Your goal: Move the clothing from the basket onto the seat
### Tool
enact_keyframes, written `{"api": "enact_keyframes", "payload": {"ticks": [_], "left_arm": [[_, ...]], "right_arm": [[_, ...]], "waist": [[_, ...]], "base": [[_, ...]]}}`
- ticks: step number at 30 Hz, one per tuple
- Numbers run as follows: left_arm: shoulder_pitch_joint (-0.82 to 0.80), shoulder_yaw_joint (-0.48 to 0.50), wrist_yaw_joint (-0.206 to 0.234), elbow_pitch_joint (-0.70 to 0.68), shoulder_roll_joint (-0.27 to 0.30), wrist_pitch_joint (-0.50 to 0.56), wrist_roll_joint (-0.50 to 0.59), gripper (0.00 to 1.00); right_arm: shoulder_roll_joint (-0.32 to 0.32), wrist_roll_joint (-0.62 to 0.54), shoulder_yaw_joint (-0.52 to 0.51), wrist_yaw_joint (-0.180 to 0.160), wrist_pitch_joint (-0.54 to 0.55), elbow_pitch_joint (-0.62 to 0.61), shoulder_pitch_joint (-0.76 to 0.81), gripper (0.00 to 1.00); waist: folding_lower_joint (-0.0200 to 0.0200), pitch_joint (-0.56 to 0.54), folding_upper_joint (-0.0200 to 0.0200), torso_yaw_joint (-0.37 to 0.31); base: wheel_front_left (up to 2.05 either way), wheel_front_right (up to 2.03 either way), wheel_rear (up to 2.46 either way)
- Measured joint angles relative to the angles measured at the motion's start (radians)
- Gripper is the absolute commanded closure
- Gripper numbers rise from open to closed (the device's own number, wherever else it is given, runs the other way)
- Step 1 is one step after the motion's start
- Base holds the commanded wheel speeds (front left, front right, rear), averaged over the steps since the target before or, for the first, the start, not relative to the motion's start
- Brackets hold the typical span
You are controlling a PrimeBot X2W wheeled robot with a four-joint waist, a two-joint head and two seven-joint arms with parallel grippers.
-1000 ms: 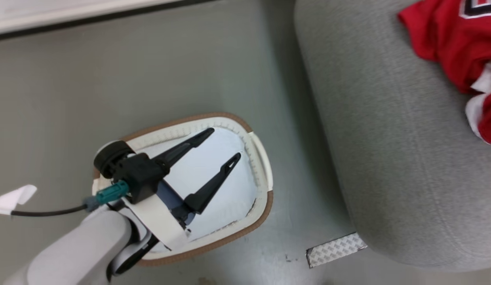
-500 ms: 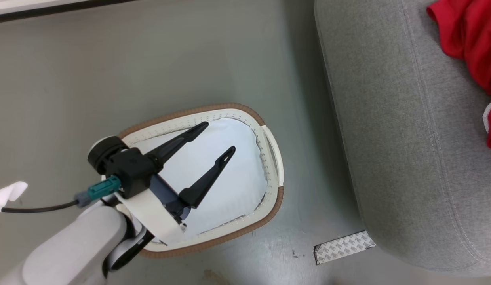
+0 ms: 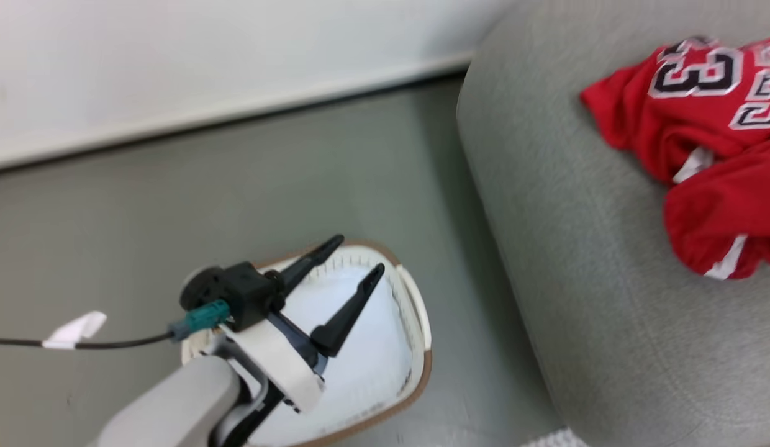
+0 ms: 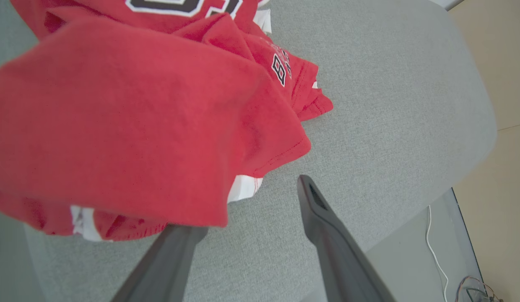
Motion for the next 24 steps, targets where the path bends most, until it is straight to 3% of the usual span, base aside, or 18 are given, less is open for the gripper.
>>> {"api": "enact_keyframes", "payload": {"ticks": [7, 14, 19, 24], "left_arm": [[0.056, 0.031, 0.006, 0.077, -0.086, -0.006, -0.023, 0.00], [0.131, 0.159, 0.028, 0.111, -0.123, -0.007, -0.026, 0.00], [0.189, 0.264, 0.040, 0.126, -0.123, -0.007, -0.008, 0.00], [0.249, 0.431, 0.056, 0.100, -0.124, -0.007, 0.014, 0.00]], "right_arm": [[-0.113, 0.154, 0.068, 0.000, 0.064, -0.123, 0.117, 0.00], [-0.141, 0.251, 0.128, 0.000, -0.046, -0.290, 0.188, 0.00], [-0.101, 0.273, 0.179, 0.000, -0.198, -0.315, 0.185, 0.00], [0.018, 0.248, 0.183, 0.000, -0.397, -0.282, 0.176, 0.00]], "waist": [[-0.0002, -0.158, 0.0000, 0.013], [-0.0002, -0.292, 0.0000, 0.065], [-0.0003, -0.356, 0.0000, 0.118], [-0.0002, -0.390, 0.0000, 0.175]], "base": [[0.00, 0.00, 0.00], [0.00, 0.00, 0.00], [0.00, 0.00, 0.00], [0.00, 0.00, 0.00]]}}
